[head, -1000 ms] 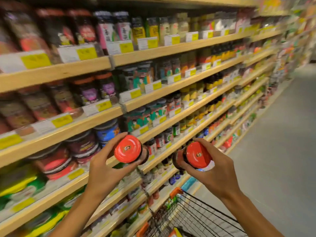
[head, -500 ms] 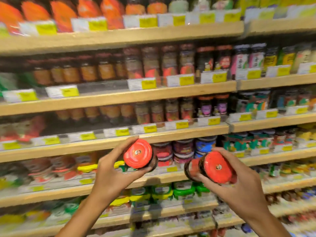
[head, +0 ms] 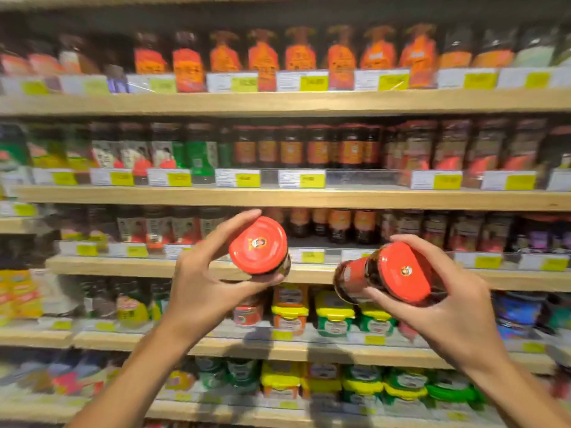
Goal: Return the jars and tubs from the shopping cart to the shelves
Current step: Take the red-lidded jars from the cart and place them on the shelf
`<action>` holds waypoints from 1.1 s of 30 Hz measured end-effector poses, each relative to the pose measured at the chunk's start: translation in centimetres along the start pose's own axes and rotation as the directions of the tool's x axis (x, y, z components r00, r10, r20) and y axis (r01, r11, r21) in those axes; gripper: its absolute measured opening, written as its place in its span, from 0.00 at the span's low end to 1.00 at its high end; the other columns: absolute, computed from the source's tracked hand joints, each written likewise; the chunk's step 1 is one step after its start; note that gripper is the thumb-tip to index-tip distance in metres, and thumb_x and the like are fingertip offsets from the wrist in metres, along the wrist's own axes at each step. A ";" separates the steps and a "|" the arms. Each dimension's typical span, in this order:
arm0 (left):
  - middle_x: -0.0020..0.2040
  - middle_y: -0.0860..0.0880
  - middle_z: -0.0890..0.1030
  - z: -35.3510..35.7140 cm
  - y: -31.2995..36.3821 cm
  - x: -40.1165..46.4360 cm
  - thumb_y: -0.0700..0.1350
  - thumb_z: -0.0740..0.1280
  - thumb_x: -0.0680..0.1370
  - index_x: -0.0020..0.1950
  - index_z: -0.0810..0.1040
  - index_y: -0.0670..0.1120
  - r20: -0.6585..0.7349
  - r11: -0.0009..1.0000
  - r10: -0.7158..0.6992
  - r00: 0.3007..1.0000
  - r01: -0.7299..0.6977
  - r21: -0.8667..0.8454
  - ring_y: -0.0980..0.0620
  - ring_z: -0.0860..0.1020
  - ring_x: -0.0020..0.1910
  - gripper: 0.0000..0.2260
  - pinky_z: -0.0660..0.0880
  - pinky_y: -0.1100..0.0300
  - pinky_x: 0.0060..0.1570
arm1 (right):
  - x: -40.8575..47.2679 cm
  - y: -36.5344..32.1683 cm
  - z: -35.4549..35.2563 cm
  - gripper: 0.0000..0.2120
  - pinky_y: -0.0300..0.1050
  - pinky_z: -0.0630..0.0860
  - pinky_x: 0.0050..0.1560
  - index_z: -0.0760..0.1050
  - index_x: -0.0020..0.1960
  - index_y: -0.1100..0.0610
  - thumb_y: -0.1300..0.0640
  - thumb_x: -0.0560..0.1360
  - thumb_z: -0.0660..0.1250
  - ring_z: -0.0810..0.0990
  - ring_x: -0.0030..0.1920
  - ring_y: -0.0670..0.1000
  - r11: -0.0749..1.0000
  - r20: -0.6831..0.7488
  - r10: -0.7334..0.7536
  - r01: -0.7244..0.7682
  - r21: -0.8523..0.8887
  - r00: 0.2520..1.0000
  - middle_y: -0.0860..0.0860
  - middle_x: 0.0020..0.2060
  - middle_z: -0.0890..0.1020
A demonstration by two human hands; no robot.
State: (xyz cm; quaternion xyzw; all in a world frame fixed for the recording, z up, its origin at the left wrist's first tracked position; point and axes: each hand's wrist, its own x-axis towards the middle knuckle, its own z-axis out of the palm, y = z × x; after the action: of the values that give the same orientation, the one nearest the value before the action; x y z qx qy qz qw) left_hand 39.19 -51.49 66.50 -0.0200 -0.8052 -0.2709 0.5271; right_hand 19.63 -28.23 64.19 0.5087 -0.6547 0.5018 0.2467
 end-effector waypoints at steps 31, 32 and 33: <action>0.65 0.57 0.79 -9.5 -4.3 9.4 0.51 0.80 0.62 0.70 0.74 0.49 -0.045 0.984 0.174 0.984 -0.173 0.036 0.58 0.78 0.63 0.38 0.74 0.64 0.63 | 20.2 -4.4 12.4 0.35 0.47 0.79 0.57 0.74 0.66 0.53 0.46 0.63 0.83 0.81 0.56 0.47 0.967 -0.221 -0.247 0.256 0.013 0.944 0.47 0.58 0.81; 0.65 0.57 0.79 -9.8 -4.3 9.4 0.51 0.80 0.61 0.70 0.74 0.48 -0.048 0.984 0.175 0.983 -0.173 0.040 0.59 0.78 0.63 0.38 0.74 0.65 0.63 | 20.5 -4.1 12.9 0.36 0.46 0.78 0.57 0.74 0.66 0.54 0.46 0.63 0.83 0.81 0.57 0.48 0.965 -0.216 -0.258 0.262 -0.013 0.942 0.47 0.59 0.81; 0.65 0.56 0.79 -10.1 -4.4 9.3 0.51 0.80 0.61 0.70 0.75 0.48 -0.050 0.984 0.175 0.983 -0.173 0.045 0.59 0.78 0.63 0.38 0.74 0.66 0.63 | 20.8 -3.8 13.4 0.36 0.46 0.78 0.58 0.74 0.67 0.54 0.45 0.64 0.82 0.80 0.59 0.48 0.962 -0.209 -0.272 0.269 -0.046 0.939 0.48 0.61 0.81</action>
State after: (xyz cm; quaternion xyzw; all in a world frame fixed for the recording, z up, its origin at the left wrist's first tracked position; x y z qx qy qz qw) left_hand 42.11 -62.20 75.67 -0.0720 -0.7912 -0.2078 0.5706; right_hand 18.13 -49.05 78.02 0.5349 -0.5524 0.5093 0.3865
